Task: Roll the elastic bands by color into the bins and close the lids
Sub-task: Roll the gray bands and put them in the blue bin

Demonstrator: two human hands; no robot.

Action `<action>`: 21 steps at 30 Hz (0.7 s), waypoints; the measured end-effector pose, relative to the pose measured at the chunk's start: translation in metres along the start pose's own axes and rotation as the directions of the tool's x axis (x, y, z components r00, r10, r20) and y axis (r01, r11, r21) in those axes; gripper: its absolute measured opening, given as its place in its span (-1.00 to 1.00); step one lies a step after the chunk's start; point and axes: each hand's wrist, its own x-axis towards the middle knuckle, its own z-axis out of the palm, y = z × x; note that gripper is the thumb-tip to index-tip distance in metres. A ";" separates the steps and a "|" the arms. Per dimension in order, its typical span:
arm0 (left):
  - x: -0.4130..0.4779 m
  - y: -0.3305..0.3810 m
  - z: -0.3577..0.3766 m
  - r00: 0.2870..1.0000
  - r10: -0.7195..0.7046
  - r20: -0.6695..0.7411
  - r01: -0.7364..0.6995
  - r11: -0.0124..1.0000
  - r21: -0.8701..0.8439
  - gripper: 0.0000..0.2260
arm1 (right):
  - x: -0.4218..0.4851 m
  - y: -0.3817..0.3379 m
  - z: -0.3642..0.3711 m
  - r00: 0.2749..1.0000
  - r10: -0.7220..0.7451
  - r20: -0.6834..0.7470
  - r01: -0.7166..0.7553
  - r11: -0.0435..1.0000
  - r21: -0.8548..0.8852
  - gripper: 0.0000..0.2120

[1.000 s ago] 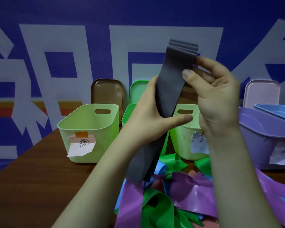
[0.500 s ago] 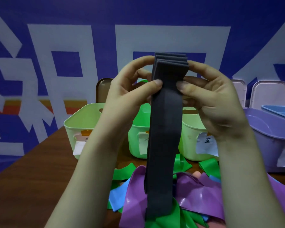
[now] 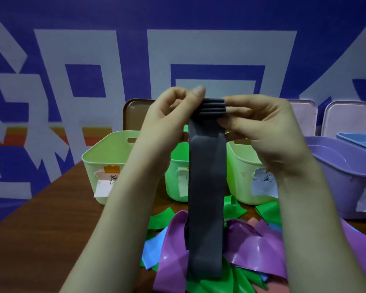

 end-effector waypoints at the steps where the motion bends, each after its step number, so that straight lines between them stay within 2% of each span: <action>1: 0.000 0.000 0.000 1.000 -0.013 -0.006 0.013 1.000 -0.015 -0.84 | 0.000 0.000 0.000 1.000 -0.004 -0.004 0.004 1.000 0.009 -0.75; 4: 0.003 0.000 -0.002 0.993 -0.114 0.017 0.115 0.991 -0.061 -0.80 | 0.002 0.001 -0.001 0.999 -0.021 -0.027 0.021 1.000 0.020 -0.76; 7: 0.003 -0.001 -0.002 0.986 -0.159 0.056 0.160 0.987 -0.028 -0.76 | 0.002 0.005 -0.001 1.000 -0.027 -0.011 0.027 1.000 0.010 -0.75; 12: 0.004 -0.002 -0.009 0.991 -0.129 0.034 0.129 0.992 -0.011 -0.75 | 0.002 0.009 -0.007 0.980 0.077 0.182 -0.078 0.997 -0.004 -0.62; 14: 0.004 -0.004 -0.010 0.993 -0.102 0.066 0.102 0.995 0.010 -0.75 | 0.002 0.008 -0.003 0.985 0.100 0.139 -0.103 0.995 0.011 -0.69; 17: 0.002 -0.004 -0.008 0.992 -0.048 0.115 0.041 0.997 0.058 -0.77 | 0.002 0.006 0.007 0.987 0.149 0.057 -0.143 0.985 -0.096 -0.60; 19: 0.002 -0.004 -0.008 0.991 -0.018 0.136 0.008 0.997 0.072 -0.78 | 0.003 0.006 0.010 0.981 0.186 0.061 -0.177 0.975 -0.135 -0.62; 21: 0.001 -0.004 -0.009 0.989 0.012 0.146 -0.023 0.997 0.071 -0.80 | 0.003 0.005 0.009 0.977 0.193 0.090 -0.184 0.978 -0.101 -0.73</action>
